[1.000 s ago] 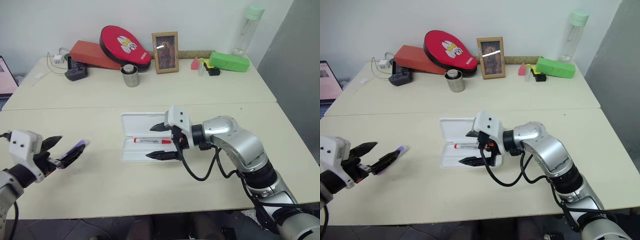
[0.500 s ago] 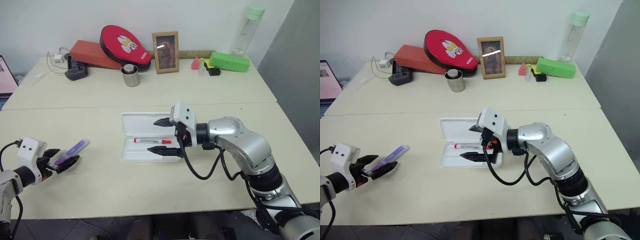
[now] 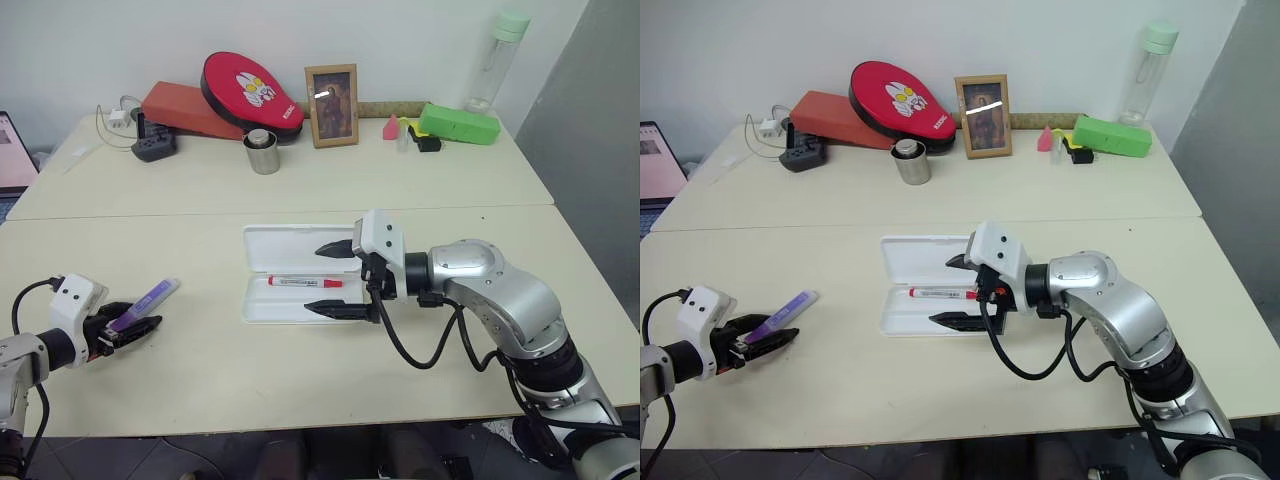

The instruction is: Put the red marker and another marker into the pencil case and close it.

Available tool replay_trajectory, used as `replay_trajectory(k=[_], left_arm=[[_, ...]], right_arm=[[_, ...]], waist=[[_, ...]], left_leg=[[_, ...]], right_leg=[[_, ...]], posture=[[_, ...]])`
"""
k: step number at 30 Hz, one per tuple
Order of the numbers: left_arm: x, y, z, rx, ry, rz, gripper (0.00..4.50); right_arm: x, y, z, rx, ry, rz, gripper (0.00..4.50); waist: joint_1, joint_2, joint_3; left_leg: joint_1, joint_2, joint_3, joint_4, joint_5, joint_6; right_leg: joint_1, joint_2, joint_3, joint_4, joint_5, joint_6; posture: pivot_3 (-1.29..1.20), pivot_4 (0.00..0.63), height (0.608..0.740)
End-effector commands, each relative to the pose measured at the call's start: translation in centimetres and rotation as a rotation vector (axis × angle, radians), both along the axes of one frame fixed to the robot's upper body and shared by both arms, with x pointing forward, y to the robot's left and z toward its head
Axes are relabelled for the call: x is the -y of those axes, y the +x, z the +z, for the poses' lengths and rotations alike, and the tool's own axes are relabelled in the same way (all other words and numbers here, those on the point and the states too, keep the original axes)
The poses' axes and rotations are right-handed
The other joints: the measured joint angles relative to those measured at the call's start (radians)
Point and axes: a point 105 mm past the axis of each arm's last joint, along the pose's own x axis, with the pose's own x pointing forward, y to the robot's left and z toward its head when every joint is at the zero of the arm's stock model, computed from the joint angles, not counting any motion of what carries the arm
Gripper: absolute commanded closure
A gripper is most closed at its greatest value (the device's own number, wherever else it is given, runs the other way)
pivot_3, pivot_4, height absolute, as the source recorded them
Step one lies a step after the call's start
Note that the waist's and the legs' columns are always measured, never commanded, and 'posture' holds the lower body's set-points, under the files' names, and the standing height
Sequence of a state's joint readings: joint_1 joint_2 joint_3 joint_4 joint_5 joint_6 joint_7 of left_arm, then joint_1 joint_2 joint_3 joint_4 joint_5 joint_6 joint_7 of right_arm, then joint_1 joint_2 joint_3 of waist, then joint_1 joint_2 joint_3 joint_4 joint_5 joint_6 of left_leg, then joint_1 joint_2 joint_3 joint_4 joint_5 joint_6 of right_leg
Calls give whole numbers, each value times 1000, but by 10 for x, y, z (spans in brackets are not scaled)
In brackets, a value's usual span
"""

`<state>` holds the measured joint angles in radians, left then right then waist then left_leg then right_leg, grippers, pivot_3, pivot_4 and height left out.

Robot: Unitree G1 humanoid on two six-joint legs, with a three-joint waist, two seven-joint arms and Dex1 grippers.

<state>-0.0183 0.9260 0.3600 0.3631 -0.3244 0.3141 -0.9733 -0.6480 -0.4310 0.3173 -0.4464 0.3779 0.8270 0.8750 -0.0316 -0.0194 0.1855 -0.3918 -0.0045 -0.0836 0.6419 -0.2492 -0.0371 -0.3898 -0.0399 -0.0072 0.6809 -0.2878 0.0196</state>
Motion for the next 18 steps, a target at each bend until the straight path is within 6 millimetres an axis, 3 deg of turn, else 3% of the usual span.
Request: replay_trajectory(k=[1, 7, 11, 13, 15, 18], left_arm=[[-5, -5, -6, -35, 18, 17, 2013], [-5, -4, -5, -20, 29, 25, 3182], [6, 0, 4, 12, 34, -22, 3277], [19, 3, 15, 47, 49, -86, 3277], [57, 7, 43, 144, 6, -256, 3277], [94, 4, 66, 208, -55, -413, 3277]], right_arm=[[1, -3, 9, 44, 22, 29, 0], [2, -3, 8, 43, 19, 33, 0], [5, -3, 5, 29, 15, 36, 0], [9, -3, 3, 16, 11, 40, 0], [21, -2, -2, 4, -10, 33, 0], [31, -1, -5, -3, -26, 22, 0]], waist=[[0, 0, 0], [0, 0, 0], [0, 0, 0], [0, 0, 0], [0, 0, 0], [10, -1, 0]], left_leg=[[0, 0, 0, 0, 0, 0], [0, 0, 0, 0, 0, 0], [0, 0, 0, 0, 0, 0], [0, 0, 0, 0, 0, 0], [-1, 0, 0, 0, 0, 0], [-5, 0, -4, 2, 0, 0]], right_leg=[[0, 0, 0, 0, 0, 0], [0, 0, 0, 0, 0, 0], [0, 0, 0, 0, 0, 0], [0, 0, 0, 0, 0, 0], [0, 0, 0, 0, 0, 0], [0, -2, -1, -2, 0, 0]], posture=[[0, 150, 740], [0, 150, 740], [0, 150, 740], [0, 150, 740], [0, 150, 740], [0, 150, 740]])
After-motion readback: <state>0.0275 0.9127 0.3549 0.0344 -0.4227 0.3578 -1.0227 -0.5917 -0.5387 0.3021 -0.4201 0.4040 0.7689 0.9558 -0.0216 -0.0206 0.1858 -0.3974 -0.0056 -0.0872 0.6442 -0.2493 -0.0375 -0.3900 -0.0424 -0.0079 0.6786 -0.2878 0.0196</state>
